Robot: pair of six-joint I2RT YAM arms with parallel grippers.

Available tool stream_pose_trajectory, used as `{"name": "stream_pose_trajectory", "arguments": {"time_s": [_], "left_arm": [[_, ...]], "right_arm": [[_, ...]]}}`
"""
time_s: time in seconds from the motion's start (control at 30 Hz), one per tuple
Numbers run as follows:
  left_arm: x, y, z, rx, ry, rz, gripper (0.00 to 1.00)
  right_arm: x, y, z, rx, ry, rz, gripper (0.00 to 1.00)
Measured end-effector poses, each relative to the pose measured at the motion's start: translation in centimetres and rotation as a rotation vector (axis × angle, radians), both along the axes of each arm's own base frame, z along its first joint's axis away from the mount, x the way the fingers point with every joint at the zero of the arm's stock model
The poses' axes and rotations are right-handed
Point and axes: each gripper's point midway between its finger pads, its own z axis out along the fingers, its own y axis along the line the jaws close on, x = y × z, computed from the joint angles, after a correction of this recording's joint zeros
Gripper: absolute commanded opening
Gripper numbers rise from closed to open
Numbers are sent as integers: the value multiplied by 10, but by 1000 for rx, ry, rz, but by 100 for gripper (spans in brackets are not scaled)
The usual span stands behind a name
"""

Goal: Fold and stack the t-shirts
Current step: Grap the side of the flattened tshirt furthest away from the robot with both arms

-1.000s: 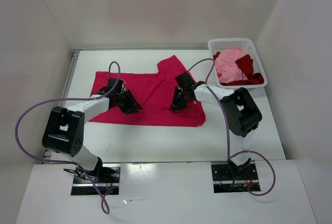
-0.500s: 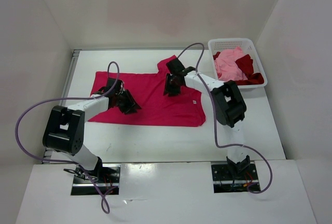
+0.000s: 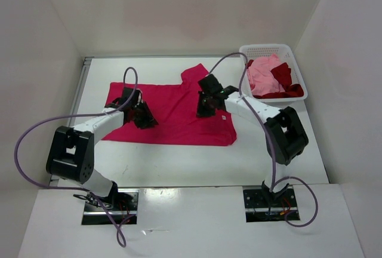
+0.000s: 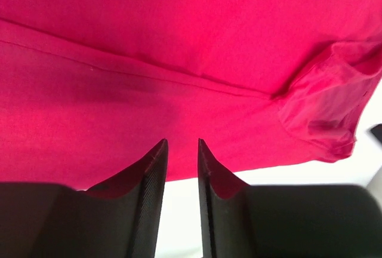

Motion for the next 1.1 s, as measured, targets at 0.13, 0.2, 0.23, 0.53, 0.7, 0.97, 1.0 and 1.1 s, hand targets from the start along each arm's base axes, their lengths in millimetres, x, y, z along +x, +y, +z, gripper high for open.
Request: {"name": "stream_pose_trajectory", "arguments": {"time_s": [0.13, 0.2, 0.23, 0.53, 0.7, 0.97, 1.0, 1.1], "left_arm": [[-3, -8, -5, 14, 6, -31, 27], [-5, -10, -16, 23, 32, -38, 26], [-5, -10, -22, 35, 51, -40, 26], [-12, -18, -47, -29, 103, -35, 23], [-38, -23, -47, -108, 133, -30, 23], [-90, -13, -41, -108, 247, -2, 37], [-91, -11, -37, -104, 242, 3, 39], [-76, 4, -14, -88, 198, 55, 42]], "right_arm": [[-32, 39, -29, -13, 55, 112, 6], [-50, 60, -48, -20, 91, 175, 6], [-59, 69, -56, -24, 108, 204, 6], [-74, 100, -80, -4, 138, 263, 6], [-89, 95, -81, 45, 113, 258, 6], [-132, 75, -80, 39, 172, 304, 14], [-133, 73, -79, 32, 180, 306, 17], [-136, 67, -73, 0, 195, 314, 22]]}}
